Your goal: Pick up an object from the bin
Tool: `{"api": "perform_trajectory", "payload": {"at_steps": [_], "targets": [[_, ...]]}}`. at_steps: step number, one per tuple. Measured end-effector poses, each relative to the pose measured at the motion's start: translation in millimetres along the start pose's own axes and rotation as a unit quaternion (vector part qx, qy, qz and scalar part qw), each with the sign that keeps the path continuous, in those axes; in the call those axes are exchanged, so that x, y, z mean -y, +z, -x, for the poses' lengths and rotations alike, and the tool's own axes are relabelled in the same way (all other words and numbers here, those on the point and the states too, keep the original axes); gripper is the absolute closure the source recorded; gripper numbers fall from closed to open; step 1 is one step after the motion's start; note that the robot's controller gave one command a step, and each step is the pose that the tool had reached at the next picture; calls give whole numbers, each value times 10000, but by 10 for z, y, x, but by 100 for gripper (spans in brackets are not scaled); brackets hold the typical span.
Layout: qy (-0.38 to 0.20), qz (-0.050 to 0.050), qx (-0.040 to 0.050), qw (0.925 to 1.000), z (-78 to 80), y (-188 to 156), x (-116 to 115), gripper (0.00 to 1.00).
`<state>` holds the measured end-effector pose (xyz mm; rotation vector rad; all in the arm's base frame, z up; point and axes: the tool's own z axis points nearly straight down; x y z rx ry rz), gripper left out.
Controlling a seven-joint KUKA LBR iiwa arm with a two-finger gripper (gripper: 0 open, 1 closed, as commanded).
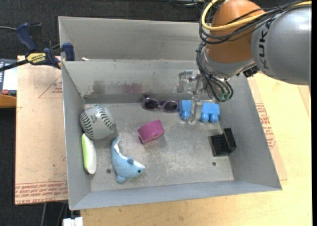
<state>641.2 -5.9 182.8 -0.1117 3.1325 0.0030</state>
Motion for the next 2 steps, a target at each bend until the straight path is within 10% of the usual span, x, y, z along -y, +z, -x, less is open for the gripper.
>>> {"api": "perform_trajectory", "payload": {"at_steps": [1, 2], "targets": [[-682, 5, -11, 9977, -85, 368, -395, 0], [145, 1, 20, 9999, -35, 51, 123, 0]]}}
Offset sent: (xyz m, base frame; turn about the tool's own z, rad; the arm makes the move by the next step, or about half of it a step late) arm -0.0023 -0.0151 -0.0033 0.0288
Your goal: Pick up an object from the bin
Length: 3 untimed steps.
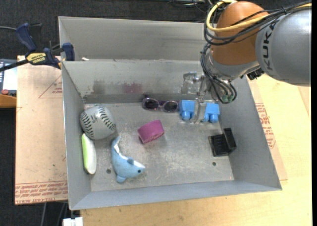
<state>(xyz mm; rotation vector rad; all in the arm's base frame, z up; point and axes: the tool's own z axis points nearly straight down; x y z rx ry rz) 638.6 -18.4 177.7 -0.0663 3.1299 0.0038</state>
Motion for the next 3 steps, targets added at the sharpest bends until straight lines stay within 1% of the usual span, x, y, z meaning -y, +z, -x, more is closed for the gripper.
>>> {"api": "perform_trajectory", "payload": {"at_steps": [1, 2, 3], "targets": [[577, 11, -13, 9983, 55, 644, -304, 0], [42, -1, 3, 10000, 75, 259, -74, 0], [366, 11, 20, 9993, 134, 414, -123, 0]]}}
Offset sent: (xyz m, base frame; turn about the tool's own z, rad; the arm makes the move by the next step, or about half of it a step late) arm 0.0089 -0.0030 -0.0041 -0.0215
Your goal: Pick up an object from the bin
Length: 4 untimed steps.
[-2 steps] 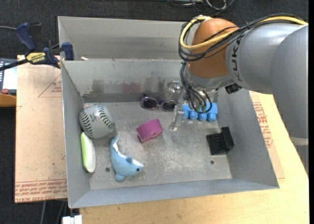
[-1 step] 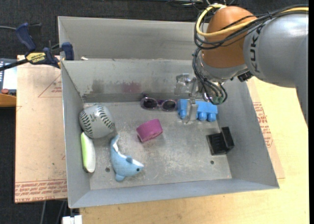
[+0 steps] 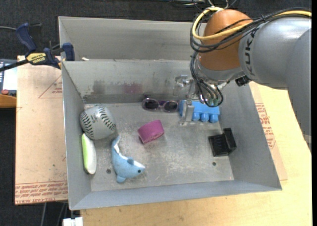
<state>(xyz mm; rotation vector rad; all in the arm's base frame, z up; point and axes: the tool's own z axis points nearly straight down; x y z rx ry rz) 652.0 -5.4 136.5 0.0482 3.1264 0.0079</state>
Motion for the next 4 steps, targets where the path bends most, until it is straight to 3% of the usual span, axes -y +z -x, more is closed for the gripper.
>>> {"api": "perform_trajectory", "payload": {"at_steps": [1, 2, 3, 4], "targets": [[-152, -7, -6, 9999, -2, 13, 146, 0], [23, 6, 3, 10000, -110, 85, 156, 0], [486, 0, 20, 9988, 17, 371, 268, 0], [829, 16, 37, 9965, -122, 508, 502, 0]]}}
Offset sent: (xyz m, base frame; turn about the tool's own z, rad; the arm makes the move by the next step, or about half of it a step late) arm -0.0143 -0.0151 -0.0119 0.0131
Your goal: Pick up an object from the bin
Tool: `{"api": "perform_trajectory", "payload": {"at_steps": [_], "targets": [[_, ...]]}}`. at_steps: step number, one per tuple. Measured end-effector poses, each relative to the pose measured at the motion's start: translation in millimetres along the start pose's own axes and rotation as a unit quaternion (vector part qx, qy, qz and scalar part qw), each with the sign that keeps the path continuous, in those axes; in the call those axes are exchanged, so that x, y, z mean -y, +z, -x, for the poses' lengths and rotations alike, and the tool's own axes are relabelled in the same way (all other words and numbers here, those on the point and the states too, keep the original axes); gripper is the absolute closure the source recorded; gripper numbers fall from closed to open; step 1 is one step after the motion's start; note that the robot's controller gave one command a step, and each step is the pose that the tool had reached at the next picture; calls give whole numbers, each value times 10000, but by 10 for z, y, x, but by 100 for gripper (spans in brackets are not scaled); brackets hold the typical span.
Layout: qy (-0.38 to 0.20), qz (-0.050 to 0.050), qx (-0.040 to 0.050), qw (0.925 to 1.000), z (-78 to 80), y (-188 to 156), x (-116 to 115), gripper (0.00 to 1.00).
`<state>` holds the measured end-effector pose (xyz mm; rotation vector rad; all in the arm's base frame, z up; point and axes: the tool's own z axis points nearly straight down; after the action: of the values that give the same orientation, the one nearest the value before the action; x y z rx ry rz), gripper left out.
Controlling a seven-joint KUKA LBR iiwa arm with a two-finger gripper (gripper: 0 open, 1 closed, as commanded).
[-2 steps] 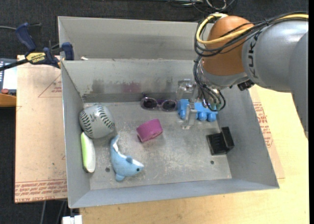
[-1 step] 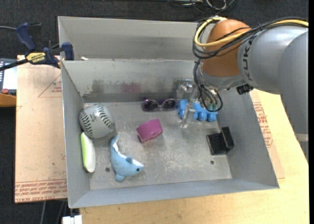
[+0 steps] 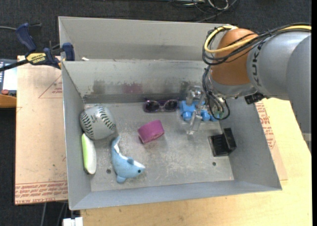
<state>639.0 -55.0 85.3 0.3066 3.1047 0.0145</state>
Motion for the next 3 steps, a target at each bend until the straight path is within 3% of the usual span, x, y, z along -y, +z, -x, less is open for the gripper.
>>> {"api": "perform_trajectory", "payload": {"at_steps": [1, 2, 3], "targets": [[-96, -6, 49, 9999, 100, 22, -149, 100], [-97, -7, 49, 9999, 100, 22, -149, 100], [107, 80, 82, 9999, 212, 23, 261, 100]]}}
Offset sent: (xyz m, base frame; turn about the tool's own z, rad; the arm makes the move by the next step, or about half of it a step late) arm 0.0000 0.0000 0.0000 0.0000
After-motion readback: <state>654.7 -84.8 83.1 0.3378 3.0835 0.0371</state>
